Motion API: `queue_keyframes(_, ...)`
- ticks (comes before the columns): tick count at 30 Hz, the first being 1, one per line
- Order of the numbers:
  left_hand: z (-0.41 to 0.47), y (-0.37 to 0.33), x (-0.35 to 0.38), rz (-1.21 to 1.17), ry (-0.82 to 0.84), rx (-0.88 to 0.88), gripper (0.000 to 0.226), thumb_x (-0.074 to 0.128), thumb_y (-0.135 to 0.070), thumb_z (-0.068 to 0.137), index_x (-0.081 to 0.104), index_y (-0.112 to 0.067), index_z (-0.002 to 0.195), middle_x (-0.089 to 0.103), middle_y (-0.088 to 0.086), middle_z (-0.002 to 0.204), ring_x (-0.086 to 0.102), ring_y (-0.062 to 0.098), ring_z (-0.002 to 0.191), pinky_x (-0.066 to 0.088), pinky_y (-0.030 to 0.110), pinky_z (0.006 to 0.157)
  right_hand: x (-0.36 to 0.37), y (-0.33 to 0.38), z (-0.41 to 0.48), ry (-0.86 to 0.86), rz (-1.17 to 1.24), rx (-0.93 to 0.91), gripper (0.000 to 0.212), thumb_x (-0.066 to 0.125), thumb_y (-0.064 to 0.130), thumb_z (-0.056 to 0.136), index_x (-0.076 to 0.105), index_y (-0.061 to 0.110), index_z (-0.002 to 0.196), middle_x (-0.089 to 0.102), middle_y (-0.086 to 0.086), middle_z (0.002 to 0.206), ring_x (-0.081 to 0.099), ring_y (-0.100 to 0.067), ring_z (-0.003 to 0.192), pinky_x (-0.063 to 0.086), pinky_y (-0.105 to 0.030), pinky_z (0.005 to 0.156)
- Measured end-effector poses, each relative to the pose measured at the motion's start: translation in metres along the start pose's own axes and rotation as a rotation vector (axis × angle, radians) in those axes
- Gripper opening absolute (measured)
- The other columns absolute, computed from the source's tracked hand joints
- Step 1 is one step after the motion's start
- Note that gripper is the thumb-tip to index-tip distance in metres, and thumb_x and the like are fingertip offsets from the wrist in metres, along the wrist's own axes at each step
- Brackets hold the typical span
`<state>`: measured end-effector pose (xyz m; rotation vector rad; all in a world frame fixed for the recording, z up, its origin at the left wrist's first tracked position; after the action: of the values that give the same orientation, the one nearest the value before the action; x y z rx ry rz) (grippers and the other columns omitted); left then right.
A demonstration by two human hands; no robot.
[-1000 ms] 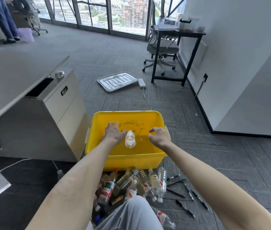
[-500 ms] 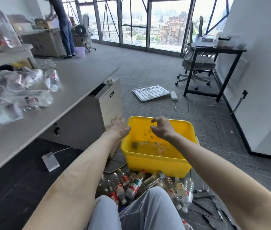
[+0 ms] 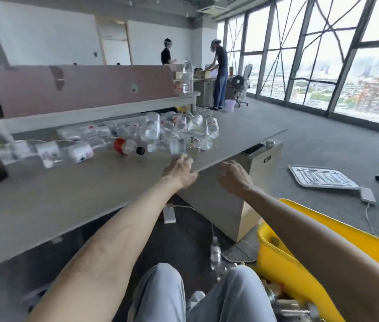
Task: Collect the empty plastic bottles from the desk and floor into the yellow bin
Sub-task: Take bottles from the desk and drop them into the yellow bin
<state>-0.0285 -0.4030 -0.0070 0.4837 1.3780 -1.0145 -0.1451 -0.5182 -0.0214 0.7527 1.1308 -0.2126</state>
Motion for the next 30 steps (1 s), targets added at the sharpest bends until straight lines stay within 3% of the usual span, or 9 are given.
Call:
queue_keyframes(5, -0.048, 0.110, -0.047, -0.019, -0.063, -0.183, 0.042, 0.049, -0.035, 0.097, 0.050, -0.014, 0.133, 0.032, 0.002, 0.149, 0.040, 0.023, 0.131, 0.038, 0.037, 0.101, 0.040, 0.121, 0.018, 0.060, 0.055, -0.188, 0.038, 0.061, 0.023, 0.089, 0.062, 0.020, 0.127, 0.054, -0.007, 0.137, 0.051, -0.027, 0.125, 0.043, -0.035, 0.099)
queue_keyframes(11, -0.109, 0.224, -0.109, -0.034, -0.202, -0.376, 0.033, 0.048, -0.027, 0.096, 0.059, -0.016, 0.126, 0.050, 0.005, 0.140, 0.045, 0.023, 0.129, 0.040, 0.033, 0.102, 0.098, 0.251, 0.024, 0.135, 0.098, -0.410, 0.041, 0.058, 0.024, 0.088, 0.062, 0.019, 0.128, 0.055, -0.009, 0.136, 0.053, -0.030, 0.122, 0.047, -0.038, 0.096)
queue_keyframes(14, -0.132, 0.276, -0.132, -0.015, -0.241, -0.485, 0.033, 0.048, -0.027, 0.096, 0.059, -0.016, 0.126, 0.050, 0.003, 0.140, 0.047, 0.022, 0.128, 0.040, 0.032, 0.100, 0.134, 0.308, 0.034, 0.188, 0.081, -0.496, 0.044, 0.060, 0.025, 0.087, 0.059, 0.020, 0.131, 0.053, -0.009, 0.138, 0.050, -0.029, 0.125, 0.046, -0.038, 0.098)
queue_keyframes(20, -0.139, 0.345, -0.172, -0.001, -0.309, -0.559, 0.031, 0.049, -0.025, 0.098, 0.058, -0.016, 0.126, 0.049, 0.005, 0.139, 0.052, 0.022, 0.122, 0.043, 0.029, 0.095, 0.176, 0.388, 0.081, 0.206, -0.222, -0.709, 0.061, 0.064, 0.027, 0.085, 0.043, 0.014, 0.141, 0.039, -0.011, 0.147, 0.035, -0.030, 0.136, 0.040, -0.049, 0.104)
queue_keyframes(25, -0.121, 0.395, -0.180, 0.080, -0.292, -0.580, 0.033, 0.048, -0.029, 0.098, 0.055, -0.018, 0.129, 0.048, 0.001, 0.141, 0.049, 0.020, 0.126, 0.042, 0.033, 0.097, 0.215, 0.423, 0.135, 0.178, -0.498, -0.764, 0.080, 0.070, 0.025, 0.081, 0.028, 0.016, 0.148, 0.026, -0.013, 0.152, 0.027, -0.031, 0.141, 0.029, -0.048, 0.114)
queue_keyframes(30, -0.093, 0.422, -0.176, 0.124, -0.254, -0.545, 0.035, 0.047, -0.027, 0.099, 0.053, -0.016, 0.131, 0.048, 0.003, 0.140, 0.047, 0.021, 0.127, 0.039, 0.033, 0.101, 0.243, 0.439, 0.163, 0.213, -0.505, -0.784, 0.102, 0.076, 0.022, 0.078, 0.008, 0.016, 0.154, 0.017, -0.013, 0.157, 0.020, -0.029, 0.146, 0.024, -0.041, 0.116)
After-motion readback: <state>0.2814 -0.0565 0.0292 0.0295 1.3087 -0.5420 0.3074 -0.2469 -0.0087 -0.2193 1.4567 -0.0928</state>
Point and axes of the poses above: each hand's wrist, its own z-axis towards the middle knuckle, its own x-axis out of the palm, y = z × x, the point moved 9 cm from there along z, towards the middle knuckle
